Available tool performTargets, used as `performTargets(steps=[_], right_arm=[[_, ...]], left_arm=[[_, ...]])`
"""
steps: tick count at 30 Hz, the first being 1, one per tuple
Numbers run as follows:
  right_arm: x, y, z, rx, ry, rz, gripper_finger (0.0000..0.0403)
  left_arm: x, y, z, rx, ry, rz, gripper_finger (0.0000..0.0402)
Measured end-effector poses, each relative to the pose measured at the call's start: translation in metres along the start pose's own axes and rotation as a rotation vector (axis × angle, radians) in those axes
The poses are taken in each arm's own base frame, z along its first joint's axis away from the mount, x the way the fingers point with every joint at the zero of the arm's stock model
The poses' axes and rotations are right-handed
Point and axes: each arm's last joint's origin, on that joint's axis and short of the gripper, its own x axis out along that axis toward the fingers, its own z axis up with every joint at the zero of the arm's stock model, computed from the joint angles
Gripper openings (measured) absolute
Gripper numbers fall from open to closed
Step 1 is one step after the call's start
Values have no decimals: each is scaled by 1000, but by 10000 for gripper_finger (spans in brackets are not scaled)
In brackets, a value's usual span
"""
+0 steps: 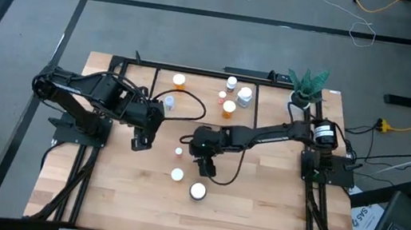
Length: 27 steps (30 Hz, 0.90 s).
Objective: Pick and place medicine bottles onto shelf by color
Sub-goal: Put the right pink pill bottle on the shelf
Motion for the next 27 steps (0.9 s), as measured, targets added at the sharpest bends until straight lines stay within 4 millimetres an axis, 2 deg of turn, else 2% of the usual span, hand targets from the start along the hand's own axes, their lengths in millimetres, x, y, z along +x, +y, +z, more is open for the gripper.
performTargets(steps=[12,23,27], right_arm=[[6,-1,-3,14,24,-35,226],[5,-1,-6,54,53,-31,122],[-2,2,-3,56,64,44,111]], left_arm=[[0,0,0,0,0,0,204],[0,0,0,0,0,0,204],[0,0,0,0,0,0,204]])
